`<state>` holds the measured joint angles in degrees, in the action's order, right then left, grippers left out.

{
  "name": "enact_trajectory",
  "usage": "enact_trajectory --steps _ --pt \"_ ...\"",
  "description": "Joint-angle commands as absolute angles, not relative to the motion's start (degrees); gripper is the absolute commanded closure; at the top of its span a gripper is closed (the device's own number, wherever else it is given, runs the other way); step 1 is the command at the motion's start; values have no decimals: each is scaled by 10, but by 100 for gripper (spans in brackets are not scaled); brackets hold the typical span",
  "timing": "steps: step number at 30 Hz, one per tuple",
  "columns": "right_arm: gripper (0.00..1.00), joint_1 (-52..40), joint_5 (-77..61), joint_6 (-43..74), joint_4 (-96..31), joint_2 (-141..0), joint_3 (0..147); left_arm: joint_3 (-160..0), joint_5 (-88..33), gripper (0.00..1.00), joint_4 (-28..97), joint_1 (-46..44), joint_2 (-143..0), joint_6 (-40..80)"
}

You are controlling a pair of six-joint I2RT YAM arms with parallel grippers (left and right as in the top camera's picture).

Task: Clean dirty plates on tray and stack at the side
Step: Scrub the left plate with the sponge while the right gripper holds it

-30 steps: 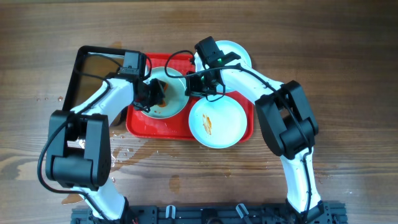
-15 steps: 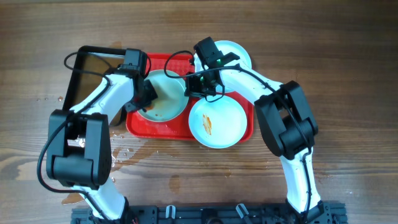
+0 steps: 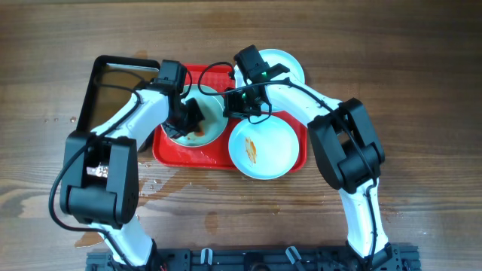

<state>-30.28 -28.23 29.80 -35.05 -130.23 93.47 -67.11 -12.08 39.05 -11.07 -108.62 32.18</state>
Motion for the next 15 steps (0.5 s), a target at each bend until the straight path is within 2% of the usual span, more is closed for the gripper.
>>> enact_trajectory --steps 1,4,9,15 --pt "95 -303 -268 299 -350 -1323 932 -670 -62 96 365 -88 -1096 349" --pt "96 -303 -268 299 -347 -1323 932 -670 24 96 367 -74 -1096 399" --pt "96 -303 -268 299 -345 -1323 932 -705 29 96 414 -68 -1089 409" --pt "96 -301 -271 293 -350 -1323 932 -856 29 96 549 -67 -1056 333"
